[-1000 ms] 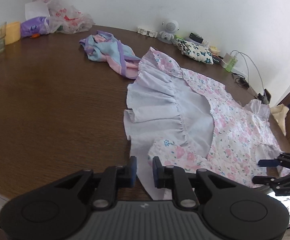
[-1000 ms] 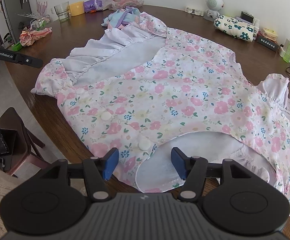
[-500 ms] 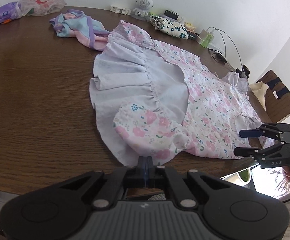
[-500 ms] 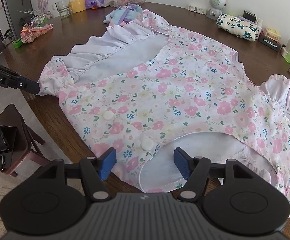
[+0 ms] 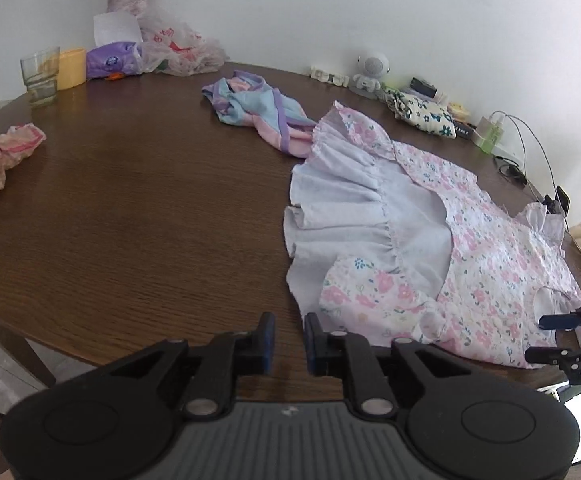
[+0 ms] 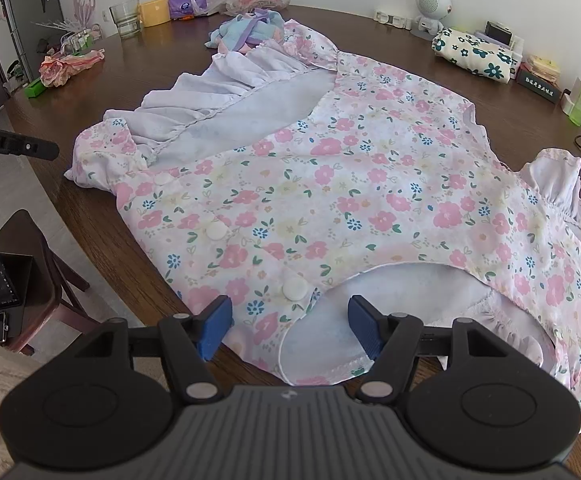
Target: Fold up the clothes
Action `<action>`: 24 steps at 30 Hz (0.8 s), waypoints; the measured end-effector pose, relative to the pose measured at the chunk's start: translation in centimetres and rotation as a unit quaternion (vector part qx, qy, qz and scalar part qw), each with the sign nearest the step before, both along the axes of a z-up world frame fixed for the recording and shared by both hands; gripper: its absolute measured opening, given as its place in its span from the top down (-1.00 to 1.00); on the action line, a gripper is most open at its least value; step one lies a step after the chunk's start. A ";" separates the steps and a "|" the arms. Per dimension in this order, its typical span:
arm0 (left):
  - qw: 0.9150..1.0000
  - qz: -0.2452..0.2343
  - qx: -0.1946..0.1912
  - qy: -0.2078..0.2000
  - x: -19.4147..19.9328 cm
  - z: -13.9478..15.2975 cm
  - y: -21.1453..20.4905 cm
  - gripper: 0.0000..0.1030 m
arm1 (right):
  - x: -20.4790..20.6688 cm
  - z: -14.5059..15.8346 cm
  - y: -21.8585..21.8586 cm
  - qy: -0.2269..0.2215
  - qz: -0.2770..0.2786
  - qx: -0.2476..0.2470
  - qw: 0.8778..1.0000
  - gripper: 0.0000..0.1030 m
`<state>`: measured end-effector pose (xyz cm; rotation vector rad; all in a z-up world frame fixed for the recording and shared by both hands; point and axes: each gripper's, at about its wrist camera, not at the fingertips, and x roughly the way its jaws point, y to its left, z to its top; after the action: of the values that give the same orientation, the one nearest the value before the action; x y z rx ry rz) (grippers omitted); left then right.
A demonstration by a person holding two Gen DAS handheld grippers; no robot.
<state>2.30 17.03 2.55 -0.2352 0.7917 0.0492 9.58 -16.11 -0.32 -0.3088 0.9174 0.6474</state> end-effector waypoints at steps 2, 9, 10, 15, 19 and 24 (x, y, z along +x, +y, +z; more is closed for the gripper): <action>0.999 0.012 0.010 -0.028 -0.2 0.9 -1.1 0.02 | 0.1 0.1 -0.1 0.002 -0.006 0.005 1.000 -0.28; 0.994 0.014 0.009 -0.111 -0.6 1.2 -6.0 -0.86 | -0.2 2.8 -2.2 -0.014 -0.081 0.070 0.994 -0.61; 0.993 0.012 0.006 -0.113 -0.6 1.0 -6.6 -0.90 | -0.4 3.1 -2.5 -0.016 -0.095 0.079 0.992 -0.63; 0.995 -0.005 0.019 -0.099 -0.5 0.2 -8.9 -0.94 | -1.8 3.8 -4.6 -0.020 -0.148 0.104 0.983 -0.99; 0.994 0.001 0.020 -0.103 -1.3 0.0 -9.7 -0.94 | -2.8 3.5 -5.7 -0.017 -0.173 0.105 0.979 -0.99; 0.994 0.007 0.023 -0.108 -2.5 0.0 -10.6 -0.94 | -4.2 2.8 -6.3 -0.009 -0.190 0.117 0.975 -0.99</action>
<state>-0.21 6.48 2.54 -0.1977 0.5727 0.0536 5.38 -22.46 2.46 0.0729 0.8440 0.3917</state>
